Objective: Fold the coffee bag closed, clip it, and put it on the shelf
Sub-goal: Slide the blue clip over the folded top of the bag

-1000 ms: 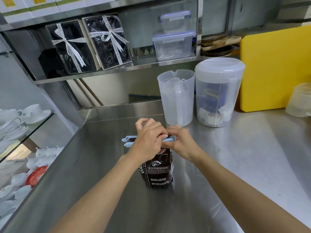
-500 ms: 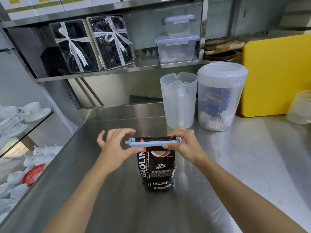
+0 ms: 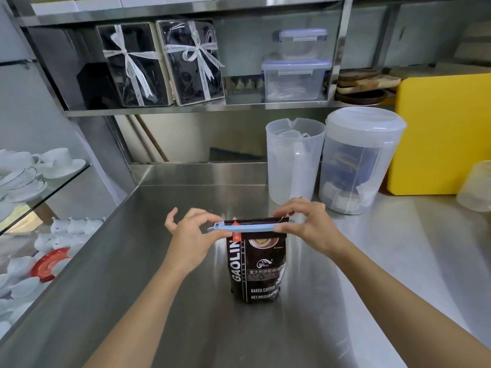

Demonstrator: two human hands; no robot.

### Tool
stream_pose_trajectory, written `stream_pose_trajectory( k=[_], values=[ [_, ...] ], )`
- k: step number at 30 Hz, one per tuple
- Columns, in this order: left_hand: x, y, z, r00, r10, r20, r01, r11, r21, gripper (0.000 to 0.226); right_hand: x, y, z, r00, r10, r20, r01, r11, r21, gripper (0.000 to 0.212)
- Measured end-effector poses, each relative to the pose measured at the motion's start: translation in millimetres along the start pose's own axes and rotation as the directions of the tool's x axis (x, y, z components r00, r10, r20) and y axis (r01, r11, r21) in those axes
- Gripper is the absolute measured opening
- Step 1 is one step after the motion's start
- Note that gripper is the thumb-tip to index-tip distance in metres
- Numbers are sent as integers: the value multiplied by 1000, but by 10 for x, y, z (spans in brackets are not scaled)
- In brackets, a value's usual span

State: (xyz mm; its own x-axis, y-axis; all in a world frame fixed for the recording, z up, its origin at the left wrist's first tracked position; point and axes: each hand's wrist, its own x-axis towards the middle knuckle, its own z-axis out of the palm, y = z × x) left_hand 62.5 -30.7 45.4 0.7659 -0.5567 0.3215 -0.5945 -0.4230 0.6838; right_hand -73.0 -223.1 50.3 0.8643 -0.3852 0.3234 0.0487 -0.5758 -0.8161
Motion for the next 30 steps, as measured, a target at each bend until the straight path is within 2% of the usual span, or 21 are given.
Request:
stream_pose_trajectory(
  k=[4,12,17,19,21,24,28,30],
  values=[
    [11,16,8,1000,-20,14,21,1000,-9,20,41,24,-51,995,5,-95,-7,1000,-21,16],
    [-63,63,6,1000,11,-21,-12,999,-40,19,83,62,-51,993,-27,-113,15,994,-104,9],
    [-89,-4,32,998,-25,-54,21,997,-69,18,102,43,-113,997,-51,-49,42,983,-177,23],
    [-99,-19,34,997,-32,-65,26,996,-88,20,129,0,-126,998,-66,1,64,969,-240,20],
    [-108,-27,30,997,-32,-77,24,995,-94,22,148,-48,-133,993,-106,48,117,910,-397,8],
    [-109,-10,19,998,-16,-67,11,997,-77,22,181,-168,-93,963,-204,177,269,770,-578,36],
    [-110,7,26,998,-7,-67,2,996,-86,21,255,-379,168,873,-335,355,487,544,-683,36],
    [-117,14,21,997,-3,-73,-3,996,-87,20,304,-457,333,846,-344,408,532,488,-691,32]
  ],
)
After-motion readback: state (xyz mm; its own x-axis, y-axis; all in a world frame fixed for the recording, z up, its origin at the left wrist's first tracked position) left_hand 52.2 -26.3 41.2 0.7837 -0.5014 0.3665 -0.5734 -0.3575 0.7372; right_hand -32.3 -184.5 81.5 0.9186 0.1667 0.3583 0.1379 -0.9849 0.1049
